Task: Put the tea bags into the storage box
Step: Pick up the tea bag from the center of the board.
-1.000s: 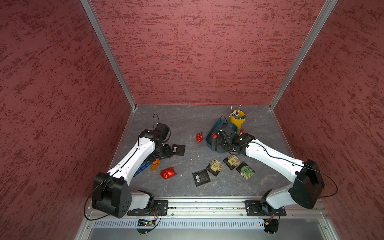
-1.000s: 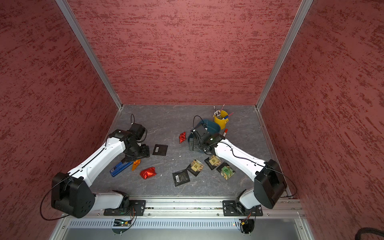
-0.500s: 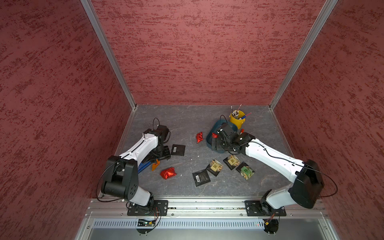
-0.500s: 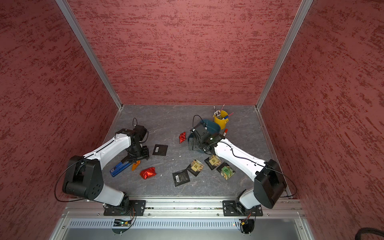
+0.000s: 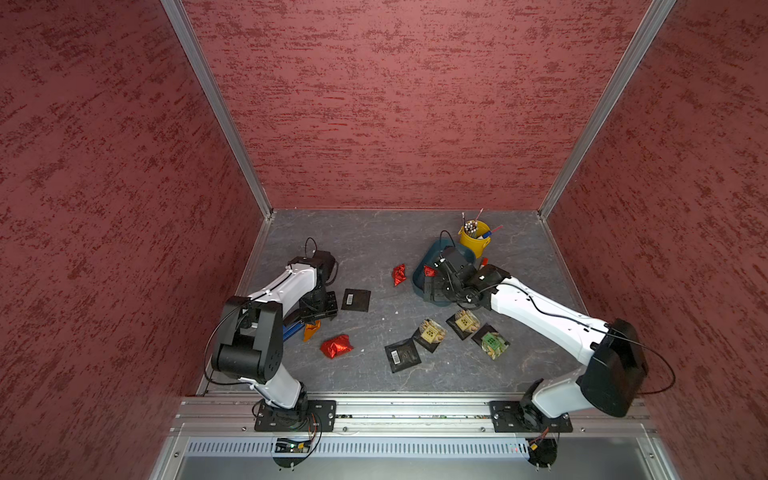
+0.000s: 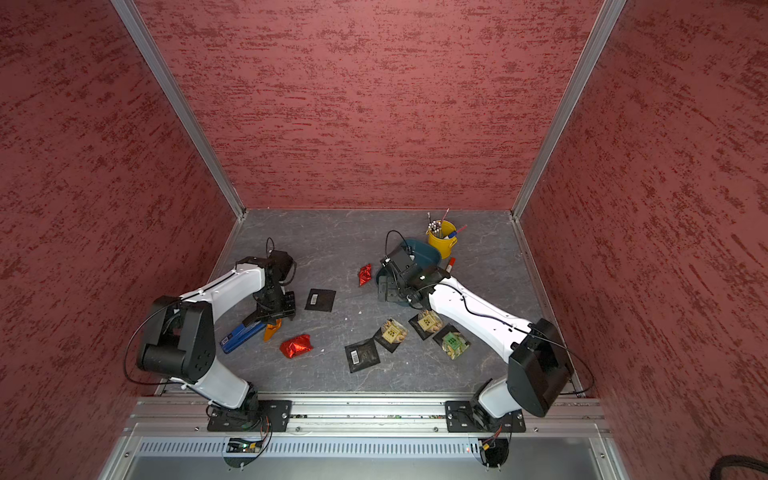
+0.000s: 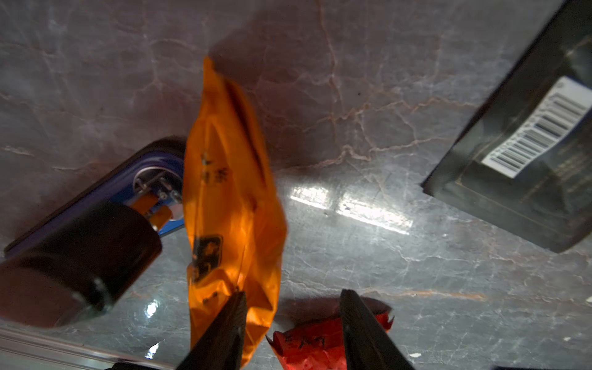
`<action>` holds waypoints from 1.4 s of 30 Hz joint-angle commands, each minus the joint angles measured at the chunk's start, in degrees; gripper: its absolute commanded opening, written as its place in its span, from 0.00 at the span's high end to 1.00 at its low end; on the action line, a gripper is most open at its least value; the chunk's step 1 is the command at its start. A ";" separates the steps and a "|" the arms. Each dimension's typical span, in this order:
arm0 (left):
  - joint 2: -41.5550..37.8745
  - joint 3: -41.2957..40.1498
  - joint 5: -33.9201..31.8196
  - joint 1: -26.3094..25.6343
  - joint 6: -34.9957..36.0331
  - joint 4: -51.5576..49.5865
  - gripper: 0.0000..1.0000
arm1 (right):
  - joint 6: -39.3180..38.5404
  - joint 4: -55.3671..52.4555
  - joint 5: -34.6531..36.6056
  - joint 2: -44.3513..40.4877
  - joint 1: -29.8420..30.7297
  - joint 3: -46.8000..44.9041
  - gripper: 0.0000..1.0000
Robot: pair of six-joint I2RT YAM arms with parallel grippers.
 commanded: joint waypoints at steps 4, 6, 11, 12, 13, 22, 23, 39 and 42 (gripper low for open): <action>1.99 1.56 -2.45 -0.09 1.41 -0.31 0.55 | 0.14 -0.70 1.85 0.46 0.45 1.96 0.01; 2.67 1.98 -2.56 -0.04 1.69 -0.46 0.59 | 0.13 -0.70 2.00 0.41 0.45 1.95 0.01; 3.47 2.34 -2.57 -0.15 1.92 -0.57 0.71 | -0.50 -1.22 2.47 0.31 0.45 1.95 0.02; 3.47 2.32 -2.53 -0.23 2.01 -0.49 0.73 | -0.60 -1.29 2.56 0.18 0.49 1.97 0.01; 3.48 2.34 -2.47 -0.24 1.89 -0.46 0.75 | -0.64 -1.31 2.68 0.19 0.45 1.87 0.02; 3.06 4.85 -1.58 -1.51 2.40 -2.35 0.84 | -0.69 -1.40 3.17 -0.08 0.44 1.47 0.02; 2.80 5.71 -1.38 -1.85 2.34 -2.88 0.85 | -0.61 -1.33 3.14 -0.14 0.41 1.28 0.01; -0.11 24.07 8.24 -16.17 -3.82 -8.93 0.88 | 3.90 -2.34 3.69 -10.90 -5.56 -7.51 0.02; 1.89 28.62 12.87 -19.53 -6.37 -4.84 0.87 | 3.36 -4.06 4.22 -13.91 -7.95 -8.32 0.01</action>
